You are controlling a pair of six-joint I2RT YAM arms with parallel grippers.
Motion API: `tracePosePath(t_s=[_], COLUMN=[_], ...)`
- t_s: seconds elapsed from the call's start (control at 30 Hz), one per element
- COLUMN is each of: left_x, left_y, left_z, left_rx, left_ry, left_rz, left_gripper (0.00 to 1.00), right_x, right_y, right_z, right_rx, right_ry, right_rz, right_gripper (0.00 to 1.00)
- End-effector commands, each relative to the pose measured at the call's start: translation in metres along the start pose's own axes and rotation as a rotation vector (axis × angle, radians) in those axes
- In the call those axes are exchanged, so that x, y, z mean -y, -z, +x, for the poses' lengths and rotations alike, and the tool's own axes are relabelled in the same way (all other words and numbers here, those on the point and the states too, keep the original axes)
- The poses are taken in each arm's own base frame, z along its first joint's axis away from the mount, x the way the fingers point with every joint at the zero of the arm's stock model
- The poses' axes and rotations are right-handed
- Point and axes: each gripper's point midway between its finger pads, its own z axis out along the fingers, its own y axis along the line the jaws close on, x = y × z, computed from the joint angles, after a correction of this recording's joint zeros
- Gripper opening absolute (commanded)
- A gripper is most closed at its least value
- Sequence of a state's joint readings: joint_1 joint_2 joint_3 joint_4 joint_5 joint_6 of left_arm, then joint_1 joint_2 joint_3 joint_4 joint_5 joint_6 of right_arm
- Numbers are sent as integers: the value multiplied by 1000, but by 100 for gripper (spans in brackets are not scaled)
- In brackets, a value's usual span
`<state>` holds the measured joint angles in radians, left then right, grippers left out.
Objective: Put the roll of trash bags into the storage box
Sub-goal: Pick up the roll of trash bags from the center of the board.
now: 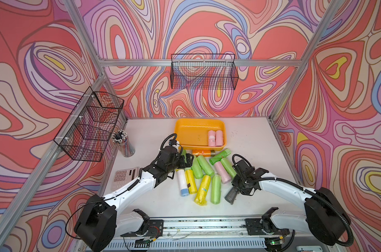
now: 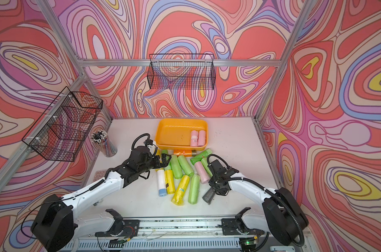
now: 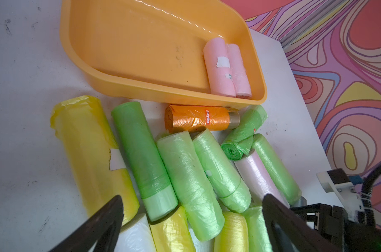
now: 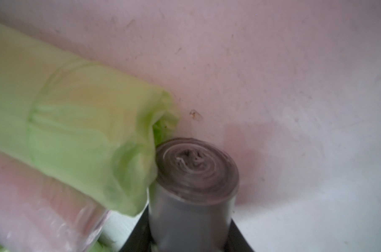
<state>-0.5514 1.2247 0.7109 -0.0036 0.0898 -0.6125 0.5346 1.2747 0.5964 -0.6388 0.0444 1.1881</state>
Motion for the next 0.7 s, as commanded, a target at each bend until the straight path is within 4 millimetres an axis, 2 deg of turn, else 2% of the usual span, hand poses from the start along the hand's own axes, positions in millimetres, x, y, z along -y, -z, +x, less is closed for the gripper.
tracePosePath(t_s=[0.0, 0.17, 0.37, 0.43, 0.67], left_x=[3, 4, 4, 5, 9], left_y=[1, 2, 5, 7, 10], left_z=[-6, -7, -4, -4, -7], left_rx=[5, 5, 9, 9, 7], left_ry=[-17, -22, -12, -8, -5], left_rz=[2, 4, 14, 21, 32], left_gripper=[100, 100, 100, 100, 100], right_x=[13, 11, -1, -5, -15], right_y=[-10, -8, -3, 0, 12], right_z=[5, 0, -7, -9, -16], right_rx=[-11, 12, 31, 37, 73], right_ry=[0, -1, 18, 23, 17], right_rz=[66, 60, 41, 32, -13], right_gripper=[35, 30, 26, 21, 21])
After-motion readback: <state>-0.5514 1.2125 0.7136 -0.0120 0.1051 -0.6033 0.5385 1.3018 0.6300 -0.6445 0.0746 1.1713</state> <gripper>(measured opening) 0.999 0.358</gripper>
